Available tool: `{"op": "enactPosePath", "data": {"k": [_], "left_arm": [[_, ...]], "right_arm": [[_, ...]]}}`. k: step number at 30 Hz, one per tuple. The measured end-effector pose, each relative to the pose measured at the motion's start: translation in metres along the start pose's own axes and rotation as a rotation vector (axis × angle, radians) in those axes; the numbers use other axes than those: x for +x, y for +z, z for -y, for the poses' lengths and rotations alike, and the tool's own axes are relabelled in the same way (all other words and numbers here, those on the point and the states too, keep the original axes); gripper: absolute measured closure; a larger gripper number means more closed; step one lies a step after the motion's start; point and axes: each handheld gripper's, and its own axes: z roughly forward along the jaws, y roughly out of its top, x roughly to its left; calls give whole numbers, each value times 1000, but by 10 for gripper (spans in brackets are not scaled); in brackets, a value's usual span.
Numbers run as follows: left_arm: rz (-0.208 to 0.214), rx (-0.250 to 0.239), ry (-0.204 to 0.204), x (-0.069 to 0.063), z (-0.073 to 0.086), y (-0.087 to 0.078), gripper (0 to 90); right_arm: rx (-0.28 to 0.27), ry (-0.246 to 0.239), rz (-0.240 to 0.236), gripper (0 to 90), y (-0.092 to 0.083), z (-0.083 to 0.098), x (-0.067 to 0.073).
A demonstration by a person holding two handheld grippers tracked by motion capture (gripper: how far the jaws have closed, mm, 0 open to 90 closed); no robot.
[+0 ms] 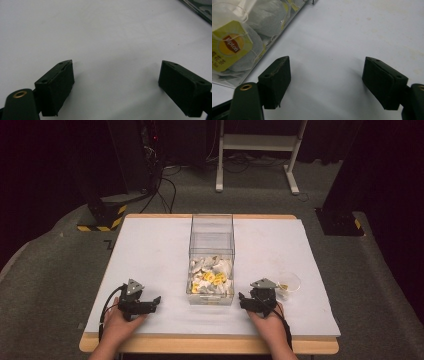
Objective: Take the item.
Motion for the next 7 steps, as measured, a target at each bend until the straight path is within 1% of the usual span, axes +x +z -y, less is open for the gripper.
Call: {"op": "enactPosePath", "data": {"k": [2,5,7], "left_arm": [[0,0,0,0,0,0,134],[0,0,0,0,0,0,134],[0,0,-1,0,0,0,134]], "right_arm": [[4,10,6,197,0,0,0],[6,11,15,176,1,0,0],[7,24,7,157,1,0,-2]]}}
